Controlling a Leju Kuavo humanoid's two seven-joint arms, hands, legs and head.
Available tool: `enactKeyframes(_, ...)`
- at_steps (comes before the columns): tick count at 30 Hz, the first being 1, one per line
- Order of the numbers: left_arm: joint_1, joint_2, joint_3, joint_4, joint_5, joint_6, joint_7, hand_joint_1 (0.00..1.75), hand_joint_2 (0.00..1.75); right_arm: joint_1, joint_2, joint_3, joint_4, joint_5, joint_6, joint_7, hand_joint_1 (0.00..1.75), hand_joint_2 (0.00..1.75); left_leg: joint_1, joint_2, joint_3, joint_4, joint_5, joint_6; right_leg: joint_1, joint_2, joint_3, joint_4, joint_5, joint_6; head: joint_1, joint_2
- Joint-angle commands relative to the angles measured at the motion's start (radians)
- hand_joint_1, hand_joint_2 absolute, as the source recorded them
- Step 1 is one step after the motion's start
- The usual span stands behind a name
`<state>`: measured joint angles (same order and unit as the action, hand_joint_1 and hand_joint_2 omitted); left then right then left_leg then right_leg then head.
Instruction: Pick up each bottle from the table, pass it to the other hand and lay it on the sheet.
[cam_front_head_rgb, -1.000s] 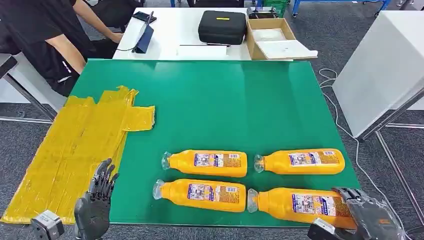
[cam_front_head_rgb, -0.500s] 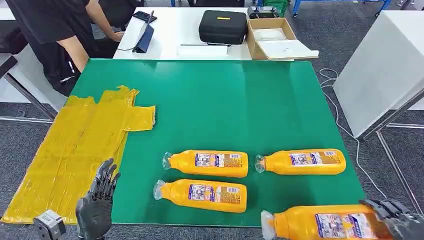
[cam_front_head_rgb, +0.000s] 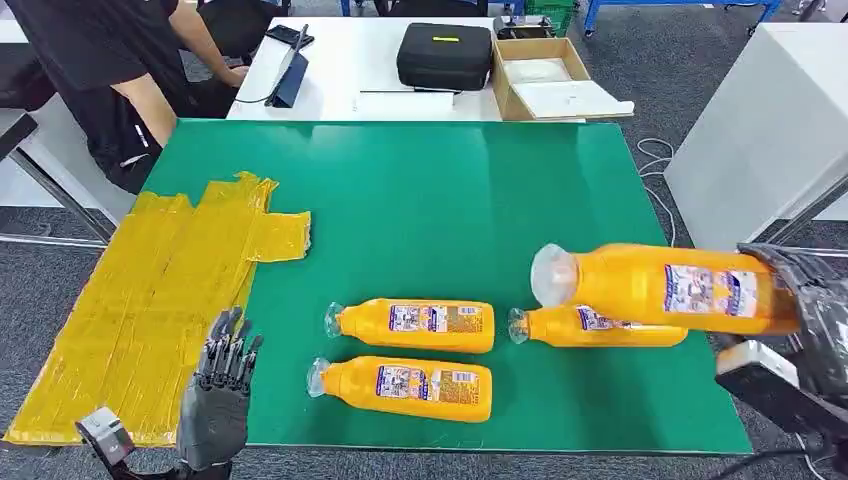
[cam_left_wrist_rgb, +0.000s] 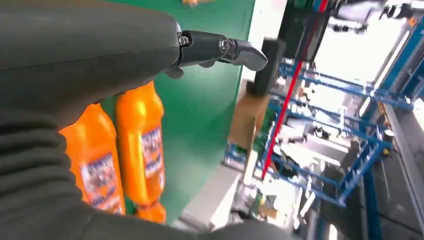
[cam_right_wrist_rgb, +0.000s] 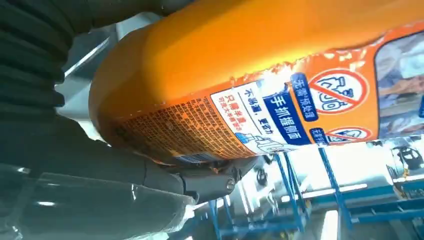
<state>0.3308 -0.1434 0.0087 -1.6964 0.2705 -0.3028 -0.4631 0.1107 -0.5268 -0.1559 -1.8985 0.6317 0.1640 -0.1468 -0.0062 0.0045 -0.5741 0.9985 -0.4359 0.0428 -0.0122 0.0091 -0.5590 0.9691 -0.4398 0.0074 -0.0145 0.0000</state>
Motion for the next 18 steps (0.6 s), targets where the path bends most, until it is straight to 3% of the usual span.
enactKeyframes(1,-0.119,0.125,-0.234,0.138,0.065,0.081,-0.029,0.00,1.75,-0.235,0.129,0.346,0.286,-0.020,-0.087,0.024,1.75,1.75,0.002,0.002,0.003,-0.003,0.001,-0.004,0.002,0.002,0.003,-0.004,0.002,-0.002,0.000,0.000)
enactKeyframes(3,-0.157,0.135,-0.277,0.155,0.064,0.117,-0.039,0.00,1.75,-0.243,0.215,0.388,0.320,-0.006,-0.127,0.031,1.75,1.75,0.002,0.001,0.003,-0.003,0.001,-0.004,0.001,0.002,0.003,-0.004,0.002,-0.002,0.000,0.000)
enactKeyframes(7,-0.160,0.147,-0.292,0.153,0.074,0.133,-0.042,0.00,1.75,-0.237,0.208,0.405,0.312,0.000,-0.146,0.040,1.75,1.75,0.004,-0.001,0.001,-0.002,0.001,-0.003,0.002,0.001,0.002,-0.001,0.001,-0.001,0.000,0.000)
enactKeyframes(9,-0.182,0.145,-0.307,0.164,0.077,0.151,-0.044,0.00,1.75,-0.244,0.266,0.406,0.326,-0.026,-0.145,0.038,1.75,1.75,0.003,-0.002,0.000,-0.002,0.001,-0.004,0.001,-0.001,0.001,-0.001,0.000,-0.002,0.000,0.000)
enactKeyframes(12,-0.257,0.119,-0.321,0.203,0.043,0.215,-0.046,0.00,1.75,-0.305,0.370,0.482,0.389,-0.039,-0.144,0.040,1.75,1.75,0.004,-0.001,-0.002,-0.002,0.002,-0.004,0.002,0.000,-0.001,-0.001,0.002,-0.001,0.000,0.000)
enactKeyframes(18,-0.346,0.096,-0.319,0.237,0.026,0.282,-0.028,0.00,1.75,-0.409,0.493,0.579,0.461,-0.085,-0.159,0.077,1.75,1.75,0.004,0.000,-0.004,-0.001,0.003,-0.007,0.002,0.001,-0.003,0.001,0.002,-0.002,0.000,0.000)
